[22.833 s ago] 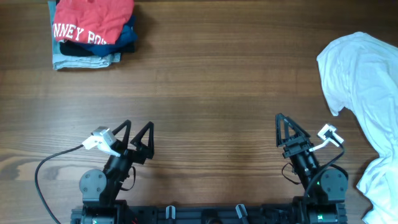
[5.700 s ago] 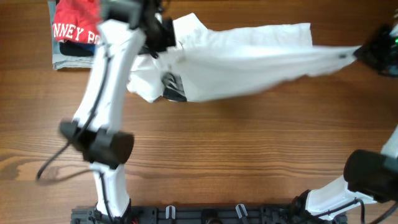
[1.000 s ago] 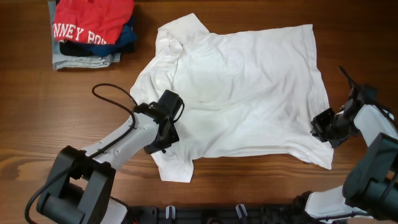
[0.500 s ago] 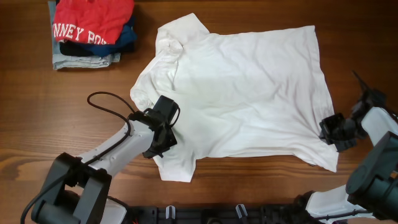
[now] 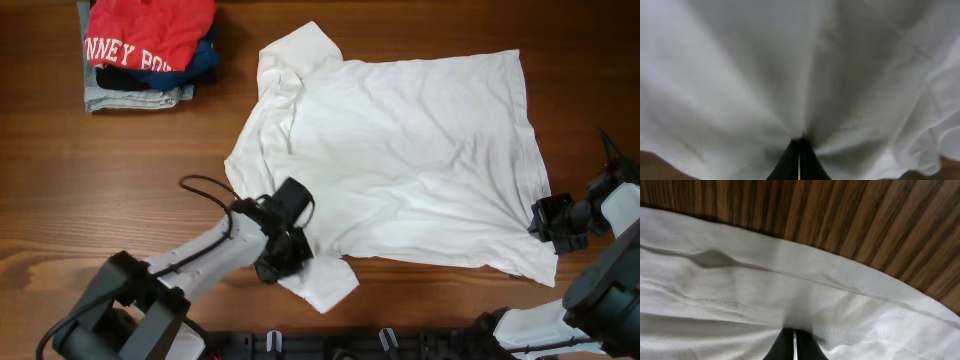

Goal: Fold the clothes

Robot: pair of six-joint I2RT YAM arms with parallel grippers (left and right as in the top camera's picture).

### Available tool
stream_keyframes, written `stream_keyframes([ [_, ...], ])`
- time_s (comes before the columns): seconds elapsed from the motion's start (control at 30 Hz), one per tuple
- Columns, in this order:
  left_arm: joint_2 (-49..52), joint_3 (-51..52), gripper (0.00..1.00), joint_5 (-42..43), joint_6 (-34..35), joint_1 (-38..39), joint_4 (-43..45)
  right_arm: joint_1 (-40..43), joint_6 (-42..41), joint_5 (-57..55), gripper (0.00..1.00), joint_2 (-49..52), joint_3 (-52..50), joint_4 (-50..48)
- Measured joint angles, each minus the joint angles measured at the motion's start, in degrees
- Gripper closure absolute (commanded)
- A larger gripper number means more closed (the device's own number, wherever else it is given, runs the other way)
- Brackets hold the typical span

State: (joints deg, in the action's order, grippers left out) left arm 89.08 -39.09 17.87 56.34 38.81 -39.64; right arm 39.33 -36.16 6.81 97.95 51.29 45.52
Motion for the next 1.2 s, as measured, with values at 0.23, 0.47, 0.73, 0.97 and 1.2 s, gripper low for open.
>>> stream_keyframes([
  [0.23,0.3,0.1,0.96,1.1,2.8,1.6,-3.1,0.2,0.0,-1.8,0.96,1.0,1.7,1.6],
  [0.47,-2.9,2.3,0.96,-3.1,2.2,-4.1,-9.7,0.6,0.0,-5.1,0.96,1.9,7.5,7.6],
  [0.73,-12.0,-1.5,0.96,-13.8,0.3,-4.9,-15.7,0.6,0.4,-4.5,0.96,-0.3,8.3,12.9],
  [0.97,-12.5,-2.5,0.96,-15.2,0.1,-4.9,-12.6,-0.5,2.4,-1.2,0.96,-4.4,5.7,12.1],
  [1.2,-5.8,-2.5,0.96,-14.4,0.1,-4.9,-10.7,-0.5,3.7,1.1,0.94,-4.4,-0.9,7.1],
])
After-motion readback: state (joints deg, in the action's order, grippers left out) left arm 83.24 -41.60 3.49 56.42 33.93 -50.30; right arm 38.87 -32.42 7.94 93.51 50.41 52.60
